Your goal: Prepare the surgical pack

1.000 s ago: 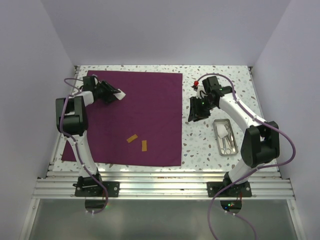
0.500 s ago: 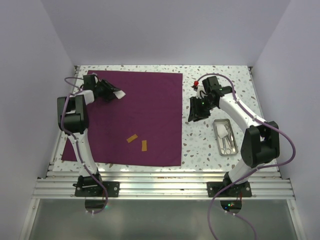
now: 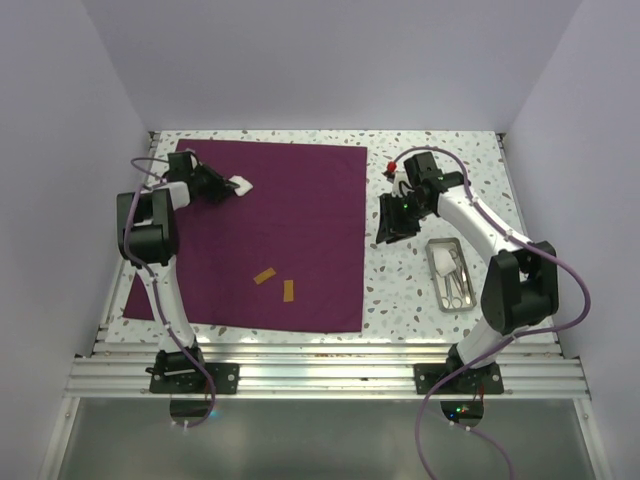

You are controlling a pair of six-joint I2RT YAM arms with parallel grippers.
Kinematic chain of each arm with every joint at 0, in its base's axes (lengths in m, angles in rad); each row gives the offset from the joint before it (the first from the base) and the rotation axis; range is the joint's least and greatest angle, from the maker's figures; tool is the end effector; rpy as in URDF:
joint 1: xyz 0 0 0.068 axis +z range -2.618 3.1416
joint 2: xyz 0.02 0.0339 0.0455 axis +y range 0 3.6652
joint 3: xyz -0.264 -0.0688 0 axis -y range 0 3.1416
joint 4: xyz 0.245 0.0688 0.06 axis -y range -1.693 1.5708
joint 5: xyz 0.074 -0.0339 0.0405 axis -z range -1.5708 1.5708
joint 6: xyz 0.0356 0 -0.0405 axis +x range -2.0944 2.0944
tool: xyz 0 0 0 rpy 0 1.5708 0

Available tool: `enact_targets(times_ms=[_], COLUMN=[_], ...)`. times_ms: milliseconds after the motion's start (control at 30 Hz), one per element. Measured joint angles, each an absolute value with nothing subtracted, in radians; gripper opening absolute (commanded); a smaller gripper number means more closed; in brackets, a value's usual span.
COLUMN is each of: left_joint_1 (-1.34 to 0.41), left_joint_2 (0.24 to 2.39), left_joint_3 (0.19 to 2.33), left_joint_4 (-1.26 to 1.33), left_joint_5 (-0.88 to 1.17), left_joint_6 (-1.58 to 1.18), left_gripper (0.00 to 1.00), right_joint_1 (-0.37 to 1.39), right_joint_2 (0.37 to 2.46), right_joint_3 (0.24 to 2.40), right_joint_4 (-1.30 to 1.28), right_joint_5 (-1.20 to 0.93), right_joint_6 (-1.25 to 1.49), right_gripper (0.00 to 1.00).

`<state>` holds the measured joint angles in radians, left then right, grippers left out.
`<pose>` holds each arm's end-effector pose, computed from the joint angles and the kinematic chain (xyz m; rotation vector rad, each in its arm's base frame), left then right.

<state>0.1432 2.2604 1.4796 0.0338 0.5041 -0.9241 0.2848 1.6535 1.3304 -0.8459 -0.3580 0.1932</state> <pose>0.4789 0.0517 0.1159 -0.9841 2.1941 -0.9664 0.3182 0.1061 0.2569 -0.2289 2.7634 0.6207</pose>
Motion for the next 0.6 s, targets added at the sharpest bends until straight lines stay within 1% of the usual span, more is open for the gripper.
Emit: enact_targets(times_ms=[100, 200, 267, 433, 600], left_joint_1=[0.143, 0.140, 0.134, 0.083, -0.036], left_joint_2=[2.251, 2.200, 2.133, 1.871, 1.547], left_joint_3=[1.478, 1.460, 1.436, 1.341, 1.159], left_joint_4=[0.019, -0.024, -0.058, -0.114, -0.110], left_joint_5=[0.505, 0.506, 0.510, 0.517, 0.548], left_joint_6=[-0.921, -0.906, -0.892, -0.826, -0.783], left_gripper=[0.00, 0.00, 0.00, 0.00, 0.00], right_joint_1=[0.294, 0.311, 0.325, 0.351, 0.382], right_joint_2=[1.671, 1.687, 1.690, 1.690, 1.690], right_joint_3=[1.351, 1.382, 1.401, 1.423, 1.426], right_joint_4=[-0.849, -0.850, -0.846, -0.801, -0.707], right_joint_5=[-0.363, -0.384, -0.404, -0.518, -0.660], right_joint_6=[0.193, 0.199, 0.211, 0.265, 0.342], right_gripper=[0.37, 0.49, 0.51, 0.52, 0.53])
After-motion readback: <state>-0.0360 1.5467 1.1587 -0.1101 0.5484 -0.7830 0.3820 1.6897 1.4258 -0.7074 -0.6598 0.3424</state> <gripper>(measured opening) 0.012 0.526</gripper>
